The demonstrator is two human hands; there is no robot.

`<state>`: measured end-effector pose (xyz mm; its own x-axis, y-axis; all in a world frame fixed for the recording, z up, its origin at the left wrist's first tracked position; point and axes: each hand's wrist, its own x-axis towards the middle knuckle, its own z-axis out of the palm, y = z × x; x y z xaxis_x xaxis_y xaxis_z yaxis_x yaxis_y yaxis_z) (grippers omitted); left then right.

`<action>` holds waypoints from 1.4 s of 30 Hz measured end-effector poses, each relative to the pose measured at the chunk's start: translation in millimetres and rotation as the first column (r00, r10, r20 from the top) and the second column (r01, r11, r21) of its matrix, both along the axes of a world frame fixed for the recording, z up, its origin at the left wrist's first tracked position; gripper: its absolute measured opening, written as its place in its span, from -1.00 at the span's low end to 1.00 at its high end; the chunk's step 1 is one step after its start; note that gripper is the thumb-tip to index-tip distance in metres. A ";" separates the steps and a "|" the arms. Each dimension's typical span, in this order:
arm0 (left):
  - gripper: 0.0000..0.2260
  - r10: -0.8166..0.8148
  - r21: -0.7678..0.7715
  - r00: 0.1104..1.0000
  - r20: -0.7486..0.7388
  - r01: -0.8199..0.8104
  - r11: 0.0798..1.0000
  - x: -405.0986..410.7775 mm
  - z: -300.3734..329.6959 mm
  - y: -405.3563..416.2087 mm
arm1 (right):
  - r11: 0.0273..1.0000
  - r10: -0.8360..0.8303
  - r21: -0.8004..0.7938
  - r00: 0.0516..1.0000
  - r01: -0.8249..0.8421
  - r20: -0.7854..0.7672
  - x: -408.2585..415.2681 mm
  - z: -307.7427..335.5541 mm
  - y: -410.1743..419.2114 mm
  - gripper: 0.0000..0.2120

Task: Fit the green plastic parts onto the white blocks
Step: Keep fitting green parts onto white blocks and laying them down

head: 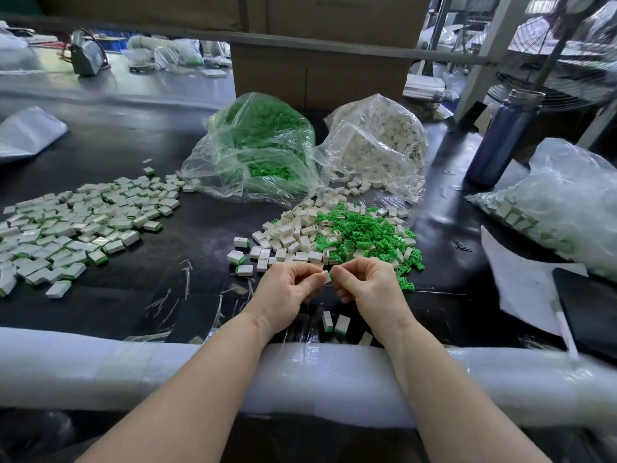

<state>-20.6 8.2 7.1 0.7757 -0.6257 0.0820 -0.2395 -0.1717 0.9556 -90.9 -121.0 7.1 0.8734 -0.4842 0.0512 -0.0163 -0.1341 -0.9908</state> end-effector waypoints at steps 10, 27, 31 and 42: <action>-0.87 -0.022 0.029 1.000 0.008 0.022 0.999 -3.1 2.1 -1.6 | 1.000 0.020 -0.019 1.000 -0.020 0.010 -0.4 0.3 1.4 -0.88; -0.86 0.052 -0.061 0.998 -0.020 -0.053 0.997 -4.7 4.9 -3.4 | 0.995 0.086 0.050 0.995 -0.088 0.041 -2.1 4.3 4.5 -0.92; -0.90 0.055 -0.068 0.998 0.024 -0.053 0.996 -6.0 6.2 -3.3 | 0.978 0.206 0.027 0.979 -0.205 -0.013 -3.5 7.5 5.6 -0.84; -0.87 -0.019 -0.008 0.997 0.078 0.020 1.000 -7.7 4.7 -5.3 | 0.969 0.210 0.133 0.978 -0.209 0.006 -4.3 8.8 1.8 -0.85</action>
